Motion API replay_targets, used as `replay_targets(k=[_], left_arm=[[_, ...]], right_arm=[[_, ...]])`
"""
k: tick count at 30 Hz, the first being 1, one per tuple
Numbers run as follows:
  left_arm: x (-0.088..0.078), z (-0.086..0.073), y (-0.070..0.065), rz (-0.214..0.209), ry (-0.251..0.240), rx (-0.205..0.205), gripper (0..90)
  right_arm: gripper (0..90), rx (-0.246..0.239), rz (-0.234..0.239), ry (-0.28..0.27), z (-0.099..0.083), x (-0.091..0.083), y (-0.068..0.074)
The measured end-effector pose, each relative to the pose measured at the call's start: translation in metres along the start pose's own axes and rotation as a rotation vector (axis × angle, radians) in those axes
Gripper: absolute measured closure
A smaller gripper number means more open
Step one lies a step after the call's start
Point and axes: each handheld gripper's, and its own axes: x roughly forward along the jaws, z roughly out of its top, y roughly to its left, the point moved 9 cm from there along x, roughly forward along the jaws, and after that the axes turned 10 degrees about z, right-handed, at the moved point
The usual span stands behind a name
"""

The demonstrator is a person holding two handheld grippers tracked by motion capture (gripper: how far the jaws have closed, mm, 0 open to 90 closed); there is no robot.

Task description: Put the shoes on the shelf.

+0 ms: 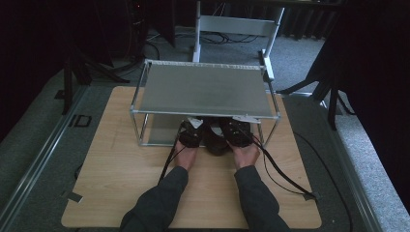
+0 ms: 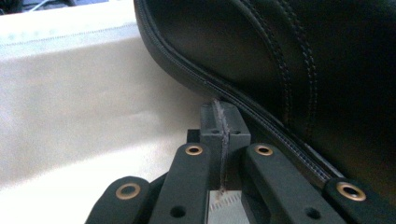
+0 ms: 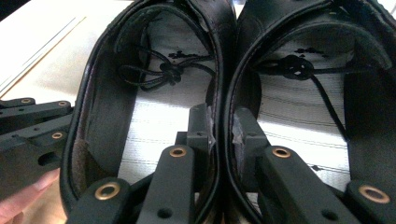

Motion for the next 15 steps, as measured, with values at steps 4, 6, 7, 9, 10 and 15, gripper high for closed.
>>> replay_targets(k=[4,6,7,9,10,15], left_arm=[[0.004,0.002,-0.001,0.023,-0.004,-0.002,90.0],[0.005,0.002,-0.002,0.033,-0.008,-0.004,90.0],[0.005,0.002,-0.002,0.041,-0.008,-0.003,90.0],[0.005,0.002,-0.004,0.033,-0.011,-0.002,90.0],[0.004,0.002,-0.006,0.032,-0.012,0.011,90.0],[0.004,0.000,-0.020,0.007,-0.004,0.059,90.0]], right_arm=[[79.9,0.005,-0.021,-0.024,0.001,0.002,-0.001],[79.9,0.009,-0.030,-0.032,0.002,0.002,-0.001],[79.9,0.011,-0.035,-0.037,0.002,0.003,-0.002],[79.8,0.014,-0.050,-0.055,0.002,0.004,-0.002],[79.8,0.013,-0.056,-0.057,0.002,0.005,-0.002],[77.2,0.001,-0.135,-0.073,-0.002,0.008,-0.007]])
